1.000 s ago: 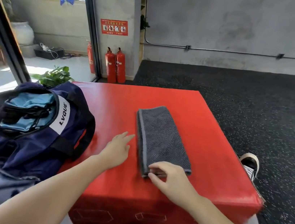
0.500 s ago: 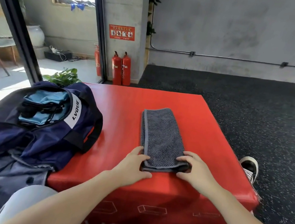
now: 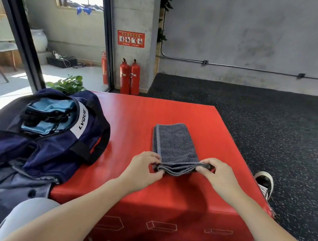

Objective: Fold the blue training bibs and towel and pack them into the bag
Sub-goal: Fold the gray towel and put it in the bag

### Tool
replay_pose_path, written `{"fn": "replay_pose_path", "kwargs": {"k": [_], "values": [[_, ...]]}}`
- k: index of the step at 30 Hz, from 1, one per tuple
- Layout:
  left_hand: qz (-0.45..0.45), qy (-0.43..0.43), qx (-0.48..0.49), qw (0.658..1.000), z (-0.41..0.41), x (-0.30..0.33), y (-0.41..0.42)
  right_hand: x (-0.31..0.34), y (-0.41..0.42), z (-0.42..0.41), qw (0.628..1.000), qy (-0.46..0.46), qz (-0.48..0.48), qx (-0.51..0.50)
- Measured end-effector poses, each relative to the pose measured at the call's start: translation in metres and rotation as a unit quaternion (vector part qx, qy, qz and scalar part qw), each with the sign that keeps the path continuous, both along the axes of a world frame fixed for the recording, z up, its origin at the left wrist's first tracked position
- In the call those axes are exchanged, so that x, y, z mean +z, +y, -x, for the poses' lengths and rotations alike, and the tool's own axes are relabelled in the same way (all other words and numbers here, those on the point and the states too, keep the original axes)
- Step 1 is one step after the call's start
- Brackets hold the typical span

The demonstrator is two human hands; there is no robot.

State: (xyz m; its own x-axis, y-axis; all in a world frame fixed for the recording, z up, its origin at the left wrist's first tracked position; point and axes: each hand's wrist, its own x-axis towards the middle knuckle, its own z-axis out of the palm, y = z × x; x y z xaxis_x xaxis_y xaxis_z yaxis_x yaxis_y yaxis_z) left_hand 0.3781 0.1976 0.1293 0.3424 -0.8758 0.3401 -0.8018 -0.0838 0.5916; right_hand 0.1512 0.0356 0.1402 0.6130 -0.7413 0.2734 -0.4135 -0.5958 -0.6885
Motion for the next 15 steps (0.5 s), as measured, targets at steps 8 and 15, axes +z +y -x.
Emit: {"fn": "replay_pose_path", "kwargs": {"k": [8, 15], "values": [[0.065, 0.161, -0.018, 0.985, 0.010, 0.024, 0.011, 0.030, 0.002, -0.003, 0.994, -0.024, -0.087, 0.063], [0.072, 0.286, 0.026, 0.955, -0.003, 0.023, -0.013, 0.031, -0.013, -0.035, 0.987, -0.036, -0.155, 0.037]]}}
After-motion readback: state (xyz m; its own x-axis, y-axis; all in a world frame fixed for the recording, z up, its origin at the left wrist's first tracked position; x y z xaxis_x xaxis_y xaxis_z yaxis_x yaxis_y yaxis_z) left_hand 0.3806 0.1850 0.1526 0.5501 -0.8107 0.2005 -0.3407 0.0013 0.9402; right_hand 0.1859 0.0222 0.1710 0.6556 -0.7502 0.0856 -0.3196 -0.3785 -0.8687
